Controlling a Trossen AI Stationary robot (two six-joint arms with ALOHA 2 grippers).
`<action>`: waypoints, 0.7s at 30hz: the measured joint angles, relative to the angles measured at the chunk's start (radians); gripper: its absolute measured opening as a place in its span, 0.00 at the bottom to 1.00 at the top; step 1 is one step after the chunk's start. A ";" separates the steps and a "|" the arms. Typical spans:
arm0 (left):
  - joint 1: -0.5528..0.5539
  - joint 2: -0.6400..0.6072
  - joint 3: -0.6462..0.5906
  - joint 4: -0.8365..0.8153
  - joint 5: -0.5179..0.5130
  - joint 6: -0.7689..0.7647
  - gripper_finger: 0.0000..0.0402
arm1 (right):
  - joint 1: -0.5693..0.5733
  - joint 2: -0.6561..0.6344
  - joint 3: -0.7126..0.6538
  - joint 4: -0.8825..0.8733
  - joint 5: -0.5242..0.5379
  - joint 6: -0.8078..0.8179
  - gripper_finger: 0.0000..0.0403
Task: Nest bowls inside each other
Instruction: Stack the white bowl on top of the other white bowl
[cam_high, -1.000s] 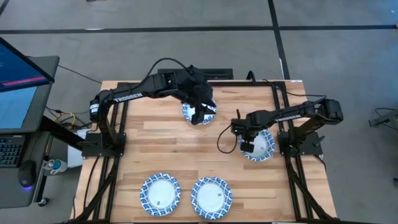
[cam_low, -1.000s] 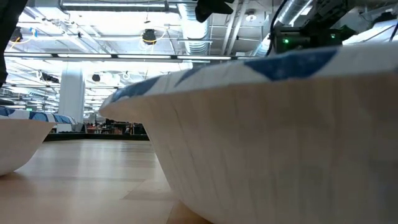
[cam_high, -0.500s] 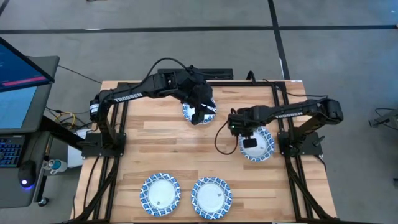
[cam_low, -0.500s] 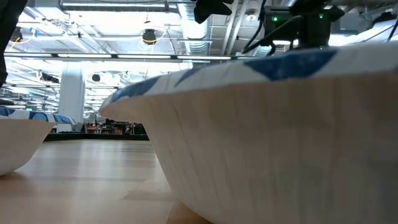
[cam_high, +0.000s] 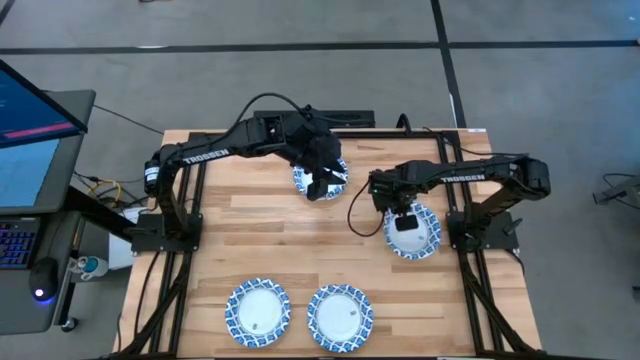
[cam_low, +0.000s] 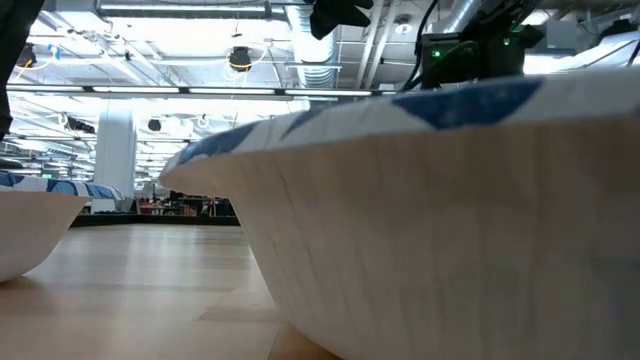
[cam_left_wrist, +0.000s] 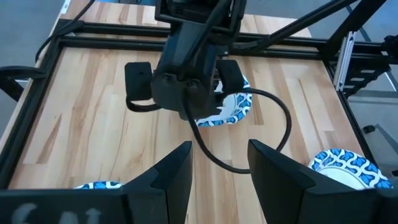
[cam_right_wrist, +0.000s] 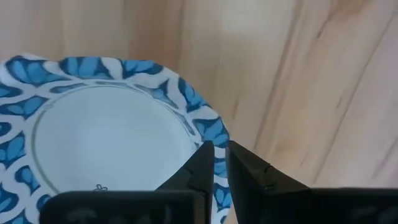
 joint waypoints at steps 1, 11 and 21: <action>0.000 0.000 0.000 0.000 0.000 0.000 0.36 | 0.002 0.000 0.000 0.003 -0.005 -0.005 0.16; 0.000 0.000 0.000 -0.001 0.000 0.004 0.36 | 0.028 0.000 0.000 0.080 0.013 -0.019 0.16; 0.000 0.000 0.000 -0.020 0.000 0.004 0.36 | -0.020 0.000 0.000 0.065 -0.069 0.154 0.22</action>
